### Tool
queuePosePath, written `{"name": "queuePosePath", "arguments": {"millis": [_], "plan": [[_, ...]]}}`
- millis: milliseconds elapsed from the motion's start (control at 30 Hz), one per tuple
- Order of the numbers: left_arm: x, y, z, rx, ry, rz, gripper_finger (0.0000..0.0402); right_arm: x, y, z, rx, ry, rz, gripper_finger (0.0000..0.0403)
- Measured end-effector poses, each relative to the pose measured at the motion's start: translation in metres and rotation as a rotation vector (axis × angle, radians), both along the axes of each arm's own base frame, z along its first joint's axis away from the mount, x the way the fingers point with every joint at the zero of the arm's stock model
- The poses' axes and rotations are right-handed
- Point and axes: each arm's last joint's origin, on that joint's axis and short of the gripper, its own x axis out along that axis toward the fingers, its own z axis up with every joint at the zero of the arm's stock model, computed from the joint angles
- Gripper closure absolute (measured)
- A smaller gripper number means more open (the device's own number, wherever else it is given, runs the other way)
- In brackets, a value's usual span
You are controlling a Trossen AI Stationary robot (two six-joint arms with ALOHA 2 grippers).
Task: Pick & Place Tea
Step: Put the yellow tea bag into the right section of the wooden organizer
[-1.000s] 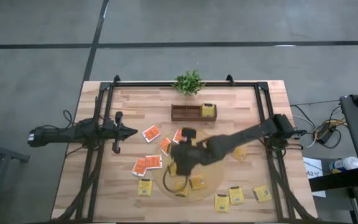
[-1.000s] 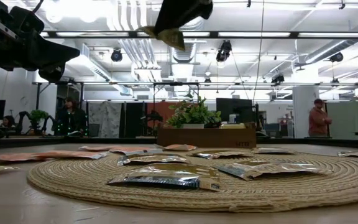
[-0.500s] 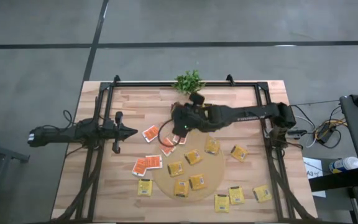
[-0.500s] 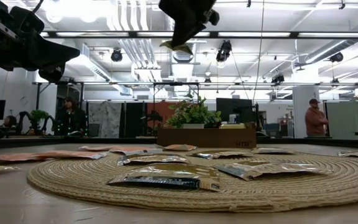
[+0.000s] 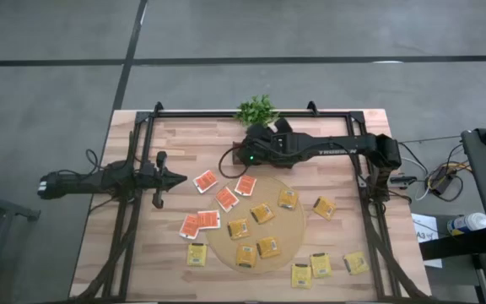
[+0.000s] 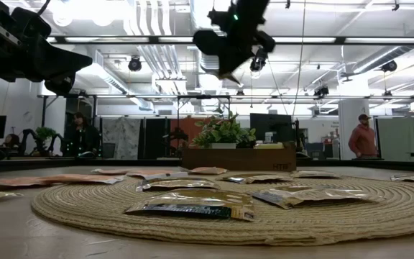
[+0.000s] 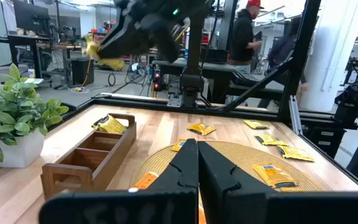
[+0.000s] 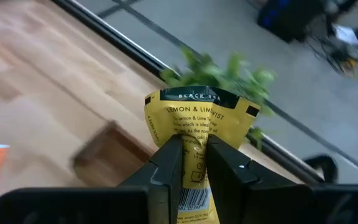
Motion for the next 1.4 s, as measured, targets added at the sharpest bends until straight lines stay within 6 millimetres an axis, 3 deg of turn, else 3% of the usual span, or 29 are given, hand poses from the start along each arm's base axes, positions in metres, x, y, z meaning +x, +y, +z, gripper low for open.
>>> {"name": "queuePosePath", "arguments": {"millis": [433,667,967,1400], "plan": [[0.000,0.000,0.000,0.000,0.000,0.000,0.0402,-0.079,-0.014,-0.013,0.039,-0.017,-0.132,0.0337],[0.000,0.000,0.000,0.000,0.000,0.000,0.0402,-0.109,-0.013,-0.025,0.078,-0.092,-0.224,0.0337],[0.000,0.000,0.000,0.000,0.001,-0.001,0.0402,-0.105,-0.009,-0.061,0.151,-0.144,-0.246,0.0337],[0.000,0.000,0.000,0.000,0.001,-0.001,0.0402,-0.079,-0.011,-0.087,0.174,-0.114,-0.232,0.0337]]}}
